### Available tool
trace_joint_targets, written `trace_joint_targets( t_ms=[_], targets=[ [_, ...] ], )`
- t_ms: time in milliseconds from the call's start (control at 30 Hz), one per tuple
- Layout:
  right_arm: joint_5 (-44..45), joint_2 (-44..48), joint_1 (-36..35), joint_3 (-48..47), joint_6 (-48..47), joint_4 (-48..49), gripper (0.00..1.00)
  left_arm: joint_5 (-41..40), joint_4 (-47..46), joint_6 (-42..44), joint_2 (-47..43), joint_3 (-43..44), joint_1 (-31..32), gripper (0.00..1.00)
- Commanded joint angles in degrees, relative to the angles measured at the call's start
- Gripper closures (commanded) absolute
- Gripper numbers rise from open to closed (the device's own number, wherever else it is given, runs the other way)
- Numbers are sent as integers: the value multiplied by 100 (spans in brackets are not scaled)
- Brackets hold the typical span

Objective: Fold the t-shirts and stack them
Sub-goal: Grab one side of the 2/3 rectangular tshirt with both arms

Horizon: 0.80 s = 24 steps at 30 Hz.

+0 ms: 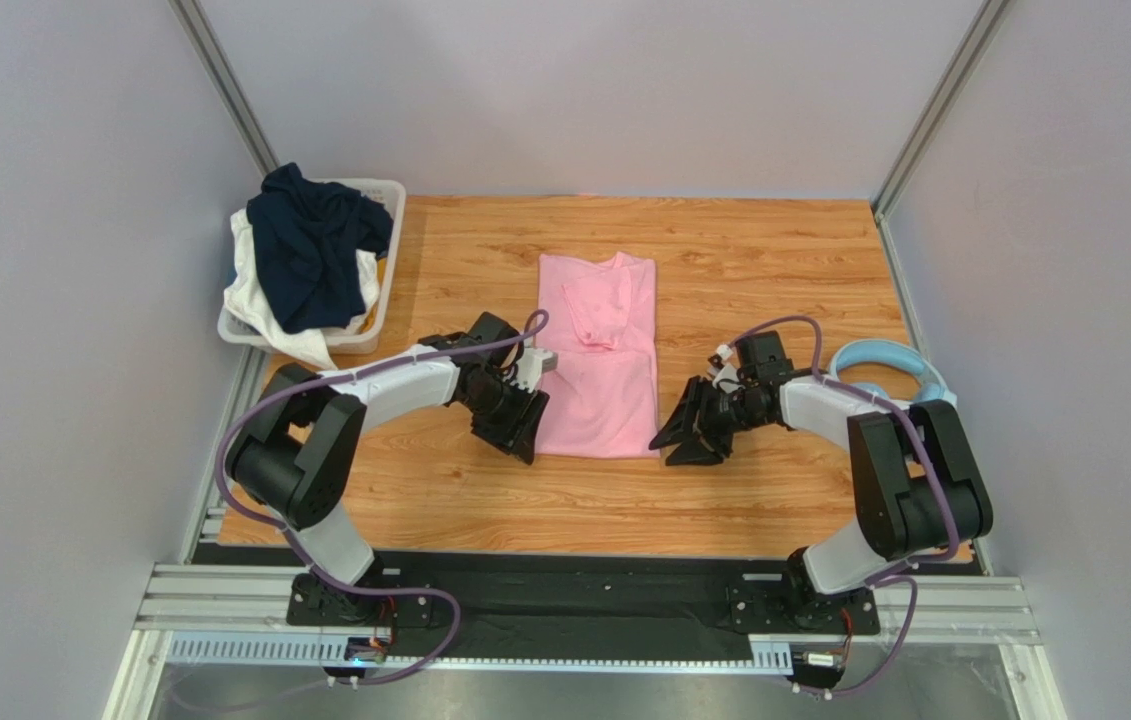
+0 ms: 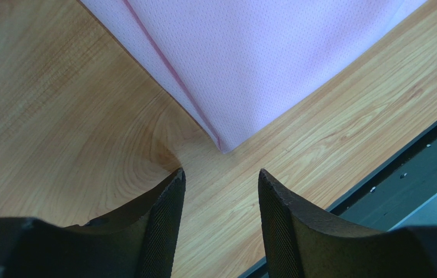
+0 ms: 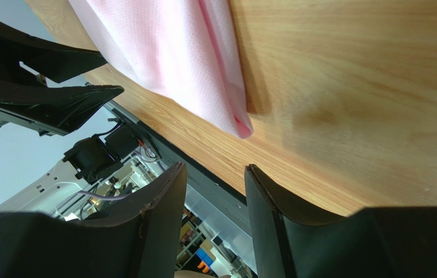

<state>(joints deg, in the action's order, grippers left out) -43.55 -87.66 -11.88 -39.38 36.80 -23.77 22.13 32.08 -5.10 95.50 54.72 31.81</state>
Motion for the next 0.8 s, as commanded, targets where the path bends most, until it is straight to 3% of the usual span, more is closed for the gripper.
trace_joint_targets(
  t_ms=[0, 767],
  targets=[
    [-118, -172, 107, -61, -243, 74, 53, 81, -96, -193, 161, 285, 18, 43],
    [-294, -964, 116, -237, -111, 645, 55, 274, -96, -272, 443, 540, 27, 44]
  ],
)
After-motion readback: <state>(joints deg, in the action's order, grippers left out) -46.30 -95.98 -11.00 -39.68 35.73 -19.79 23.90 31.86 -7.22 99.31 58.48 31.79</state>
